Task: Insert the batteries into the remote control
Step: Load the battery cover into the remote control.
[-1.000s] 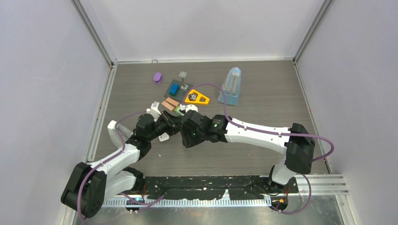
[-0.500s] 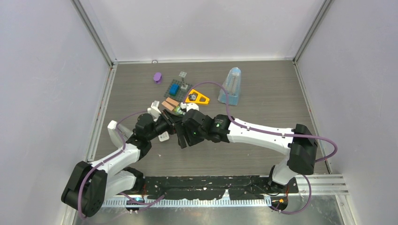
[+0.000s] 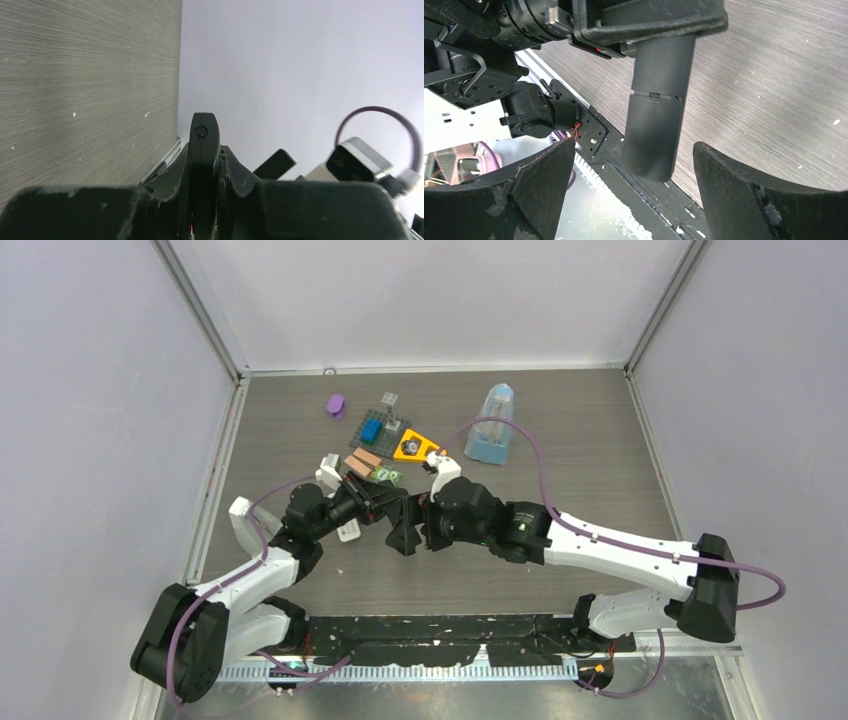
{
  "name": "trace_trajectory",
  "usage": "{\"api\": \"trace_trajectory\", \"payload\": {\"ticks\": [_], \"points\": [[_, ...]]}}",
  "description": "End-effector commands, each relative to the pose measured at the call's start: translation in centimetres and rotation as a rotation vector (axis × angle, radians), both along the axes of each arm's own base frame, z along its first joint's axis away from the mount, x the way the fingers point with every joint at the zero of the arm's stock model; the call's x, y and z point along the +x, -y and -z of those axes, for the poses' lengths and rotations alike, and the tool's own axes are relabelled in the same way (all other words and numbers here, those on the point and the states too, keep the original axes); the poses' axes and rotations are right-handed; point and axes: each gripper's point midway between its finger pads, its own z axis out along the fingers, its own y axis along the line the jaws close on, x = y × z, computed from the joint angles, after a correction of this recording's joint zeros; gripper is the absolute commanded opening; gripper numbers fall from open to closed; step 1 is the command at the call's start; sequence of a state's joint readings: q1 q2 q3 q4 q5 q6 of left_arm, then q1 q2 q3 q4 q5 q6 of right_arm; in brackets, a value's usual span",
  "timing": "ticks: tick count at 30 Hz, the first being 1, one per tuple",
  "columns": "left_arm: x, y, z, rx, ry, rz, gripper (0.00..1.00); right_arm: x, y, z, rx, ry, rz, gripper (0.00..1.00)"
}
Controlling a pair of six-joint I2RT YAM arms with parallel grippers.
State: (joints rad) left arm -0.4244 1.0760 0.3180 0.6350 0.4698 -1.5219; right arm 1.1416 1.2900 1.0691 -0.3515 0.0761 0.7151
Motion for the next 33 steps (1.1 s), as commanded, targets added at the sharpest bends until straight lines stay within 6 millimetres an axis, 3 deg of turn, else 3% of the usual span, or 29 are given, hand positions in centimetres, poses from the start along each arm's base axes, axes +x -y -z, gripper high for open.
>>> {"api": "trace_trajectory", "payload": {"ticks": [1,2,3,7,12,15,25,33], "points": [[-0.9,0.3,-3.8,-0.124,0.069,0.037,0.00,0.2,0.0,-3.0,0.197,-0.023,0.075,0.92],[-0.9,0.3,-4.2,-0.141,0.070,0.038,0.00,0.2,0.1,-3.8,0.235,-0.019,0.085,0.92],[-1.1,0.3,-4.7,-0.153,0.076,0.040,0.00,0.3,0.4,-3.2,0.242,-0.036,0.108,0.92],[-1.5,0.1,-6.0,-0.184,0.090,0.046,0.00,0.3,0.6,-4.1,0.333,-0.042,0.140,0.89],[-1.9,0.1,-6.8,-0.196,0.112,0.059,0.00,0.1,0.2,-5.9,0.437,-0.042,0.128,0.83],[-2.1,0.0,-7.2,-0.217,0.121,0.064,0.00,0.0,0.0,-6.0,0.457,-0.057,0.122,0.79],[-2.8,-0.1,-8.7,-0.294,0.143,0.087,0.00,-0.4,-0.6,-5.8,0.517,-0.122,0.097,0.49],[-3.7,-0.3,-9.4,-0.309,0.163,0.098,0.00,-0.3,-1.4,-5.6,0.551,-0.176,0.074,0.34]]}}
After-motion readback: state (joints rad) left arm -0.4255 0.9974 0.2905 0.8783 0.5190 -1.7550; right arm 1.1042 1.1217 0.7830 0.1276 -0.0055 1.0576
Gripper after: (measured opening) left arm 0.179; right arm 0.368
